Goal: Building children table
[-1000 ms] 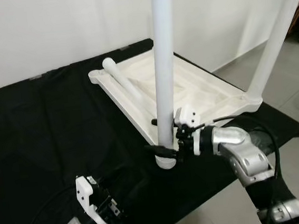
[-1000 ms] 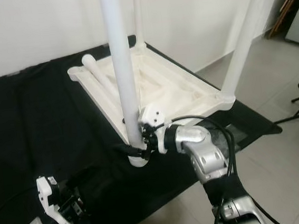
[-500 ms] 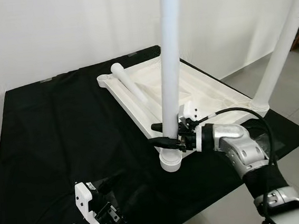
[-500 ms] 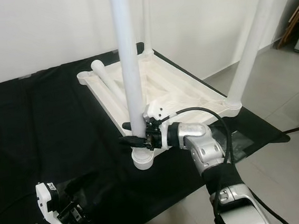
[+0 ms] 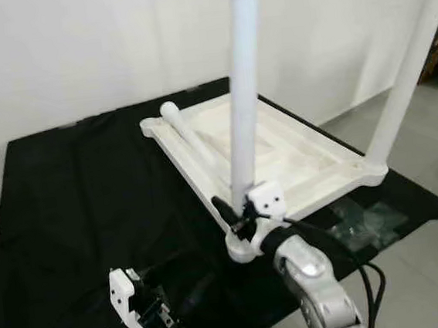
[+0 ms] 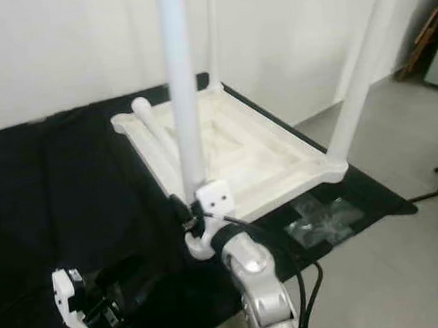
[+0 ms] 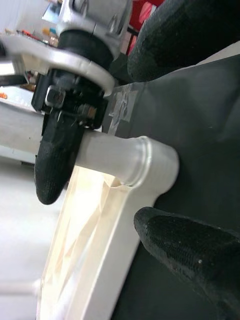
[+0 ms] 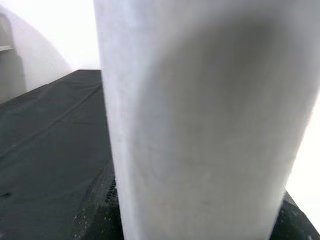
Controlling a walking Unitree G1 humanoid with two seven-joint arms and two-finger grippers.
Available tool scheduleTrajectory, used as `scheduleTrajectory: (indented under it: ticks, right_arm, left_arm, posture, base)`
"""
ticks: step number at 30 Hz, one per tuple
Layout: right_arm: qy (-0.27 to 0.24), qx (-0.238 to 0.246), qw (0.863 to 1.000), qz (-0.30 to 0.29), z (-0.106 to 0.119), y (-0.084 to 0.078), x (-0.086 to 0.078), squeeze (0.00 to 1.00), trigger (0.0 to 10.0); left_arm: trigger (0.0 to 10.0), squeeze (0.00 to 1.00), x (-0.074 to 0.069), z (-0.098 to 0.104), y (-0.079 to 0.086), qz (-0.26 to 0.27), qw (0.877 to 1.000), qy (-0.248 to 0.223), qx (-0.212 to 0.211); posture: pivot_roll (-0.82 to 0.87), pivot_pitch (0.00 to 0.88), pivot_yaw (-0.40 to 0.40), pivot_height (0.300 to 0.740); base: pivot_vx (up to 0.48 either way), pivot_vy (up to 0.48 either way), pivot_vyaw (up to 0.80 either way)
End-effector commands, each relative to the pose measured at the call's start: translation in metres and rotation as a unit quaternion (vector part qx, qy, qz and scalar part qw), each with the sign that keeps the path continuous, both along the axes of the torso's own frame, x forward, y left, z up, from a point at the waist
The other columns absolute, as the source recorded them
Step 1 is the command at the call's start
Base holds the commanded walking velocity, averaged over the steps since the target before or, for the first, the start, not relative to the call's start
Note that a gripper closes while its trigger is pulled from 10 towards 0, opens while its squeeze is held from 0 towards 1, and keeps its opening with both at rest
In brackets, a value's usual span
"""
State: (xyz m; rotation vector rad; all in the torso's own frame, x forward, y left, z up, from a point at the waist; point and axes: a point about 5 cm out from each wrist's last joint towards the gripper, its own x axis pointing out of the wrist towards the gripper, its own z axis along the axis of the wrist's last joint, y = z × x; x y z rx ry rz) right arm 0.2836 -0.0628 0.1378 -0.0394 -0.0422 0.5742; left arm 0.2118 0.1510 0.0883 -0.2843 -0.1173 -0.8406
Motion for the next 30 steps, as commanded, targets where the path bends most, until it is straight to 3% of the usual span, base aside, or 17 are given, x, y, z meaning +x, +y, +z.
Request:
scheduleTrajectory:
  ticks: [1,4,5,7,8,13,14,19,20,21,22,24,30]
  right_arm:
    - [0.100,-0.020,0.994,0.032,-0.043,0.012,-0.015,0.00,0.0]
    - [0.098,-0.033,0.994,0.021,-0.039,0.004,-0.006,0.00,0.0]
    - [0.109,-0.037,0.993,0.026,-0.039,0.001,-0.001,0.00,10.0]
    - [0.106,-0.035,0.993,0.034,-0.036,0.001,0.000,0.00,10.0]
    - [0.097,-0.026,0.994,0.051,-0.028,0.001,0.003,1.00,10.0]
    - [0.077,-0.012,0.994,0.078,-0.013,-0.002,0.010,1.00,10.0]
    - [0.048,-0.013,0.994,0.094,0.005,-0.012,0.022,1.00,10.0]
    - [0.019,-0.027,0.991,0.127,0.027,-0.035,0.042,0.98,10.0]
    - [0.014,-0.037,0.989,0.140,0.031,-0.042,0.046,0.69,10.0]
    - [0.014,-0.037,0.989,0.140,0.031,-0.042,0.046,0.69,10.0]
    - [0.011,-0.049,0.987,0.155,0.034,-0.049,0.051,0.00,10.0]
    - [0.016,-0.061,0.983,0.170,0.037,-0.060,0.058,0.00,10.0]
    - [0.031,-0.062,0.976,0.205,0.034,-0.063,0.058,0.00,10.0]
  left_arm:
    - [10.0,0.00,0.000,-0.005,0.002,-0.002,1.000,0.011,0.010]
    - [10.0,0.00,0.002,-0.005,0.003,0.000,1.000,0.010,0.009]
    - [10.0,0.00,0.003,-0.004,0.003,0.006,1.000,0.007,0.009]
    - [10.0,0.00,0.004,-0.004,0.003,0.008,1.000,0.006,0.009]
    - [10.0,0.00,0.004,-0.004,0.003,0.009,1.000,0.006,0.009]
    - [10.0,0.00,0.004,-0.004,0.003,0.009,1.000,0.006,0.009]
    - [10.0,0.00,0.004,-0.004,0.003,0.009,1.000,0.007,0.010]
    - [10.0,0.00,0.005,-0.004,0.002,0.010,1.000,0.007,0.010]
    - [10.0,0.00,0.005,-0.004,0.002,0.011,1.000,0.006,0.010]
    - [10.0,0.00,0.005,-0.004,0.002,0.011,1.000,0.006,0.010]
    - [10.0,0.00,0.006,-0.003,0.002,0.013,1.000,0.006,0.010]
    - [10.0,0.00,0.006,-0.003,0.002,0.015,1.000,0.005,0.010]
    - [10.0,0.00,0.006,-0.003,0.001,0.016,1.000,0.005,0.009]
  posture:
    - [-0.09,0.096,0.024,0.740]
    - [-0.09,0.091,0.020,0.740]
    - [-0.08,0.091,0.018,0.740]
    - [-0.08,0.090,0.019,0.740]
    - [-0.08,0.090,0.019,0.740]
    - [-0.08,0.088,0.020,0.740]
    - [-0.08,0.087,0.016,0.740]
    - [-0.07,0.087,0.011,0.740]
    - [-0.07,0.087,0.011,0.740]
    - [-0.07,0.087,0.011,0.740]
    - [-0.06,0.086,0.007,0.740]
    - [-0.06,0.087,0.005,0.740]
    - [-0.05,0.088,0.006,0.740]
  base:
    - [0.000,0.000,0.00]
    - [0.000,0.000,0.00]
    - [0.000,0.000,0.00]
    - [0.000,0.000,0.00]
    - [0.000,0.000,0.00]
    - [0.000,0.000,0.00]
    - [0.000,0.000,0.00]
    - [0.000,0.000,0.00]
    - [0.000,0.000,0.00]
    - [0.000,0.000,0.00]
    - [0.000,0.000,0.00]
    - [0.000,0.000,0.00]
    - [0.000,0.000,0.00]
